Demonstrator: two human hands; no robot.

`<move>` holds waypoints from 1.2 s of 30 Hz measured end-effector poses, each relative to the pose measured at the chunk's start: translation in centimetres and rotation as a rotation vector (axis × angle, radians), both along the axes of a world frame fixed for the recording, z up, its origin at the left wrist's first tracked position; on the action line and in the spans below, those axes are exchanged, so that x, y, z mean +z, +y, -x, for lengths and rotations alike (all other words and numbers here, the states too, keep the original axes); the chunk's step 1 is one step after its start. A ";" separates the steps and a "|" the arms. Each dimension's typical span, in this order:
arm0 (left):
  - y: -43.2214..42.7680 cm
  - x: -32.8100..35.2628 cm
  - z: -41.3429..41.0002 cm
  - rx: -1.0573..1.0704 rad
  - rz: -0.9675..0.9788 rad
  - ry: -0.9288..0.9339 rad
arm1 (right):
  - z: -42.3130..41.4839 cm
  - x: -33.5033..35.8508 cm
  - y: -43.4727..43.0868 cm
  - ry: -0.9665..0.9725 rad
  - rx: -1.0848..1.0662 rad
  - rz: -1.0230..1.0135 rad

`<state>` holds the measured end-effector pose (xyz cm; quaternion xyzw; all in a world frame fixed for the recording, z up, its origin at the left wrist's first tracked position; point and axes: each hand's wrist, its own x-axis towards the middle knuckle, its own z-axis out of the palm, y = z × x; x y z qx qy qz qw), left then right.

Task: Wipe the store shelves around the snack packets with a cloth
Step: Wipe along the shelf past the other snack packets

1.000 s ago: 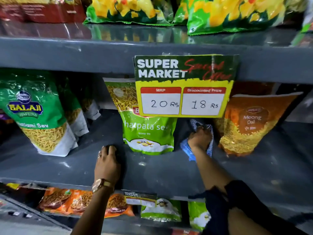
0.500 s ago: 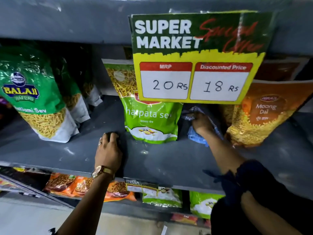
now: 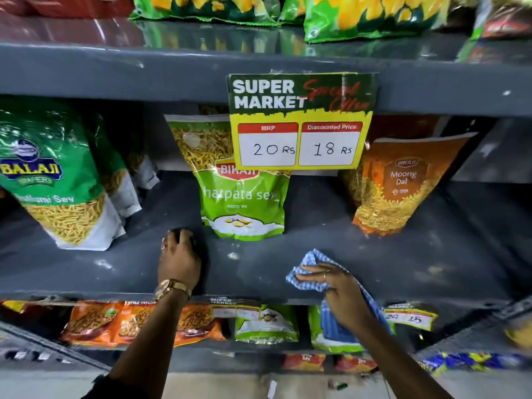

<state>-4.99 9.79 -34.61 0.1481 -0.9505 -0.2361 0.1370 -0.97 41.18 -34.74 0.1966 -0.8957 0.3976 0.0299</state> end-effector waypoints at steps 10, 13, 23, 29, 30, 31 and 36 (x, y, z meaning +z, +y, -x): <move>-0.4 -0.2 0.1 -0.016 0.015 0.003 | 4.6 5.7 -10.3 0.019 0.129 -0.118; -0.5 -0.5 0.3 -0.020 0.009 0.007 | 5.6 2.5 -9.2 0.019 0.074 -0.292; -0.7 -0.5 0.4 -0.026 -0.035 -0.021 | 0.2 3.6 -2.8 -0.043 -0.013 -0.178; -0.7 -0.5 0.3 -0.032 -0.039 -0.040 | -0.9 5.7 -4.4 -0.027 -0.251 -0.145; -0.7 -0.6 0.4 -0.033 -0.033 -0.044 | -0.4 5.7 -6.1 -0.019 -0.178 -0.115; -0.8 -0.7 0.4 -0.036 -0.030 -0.050 | -0.1 5.5 -8.0 -0.007 -0.087 -0.110; -1.1 -0.9 0.4 -0.053 -0.057 -0.044 | -1.4 3.2 -10.9 0.030 -0.096 -0.232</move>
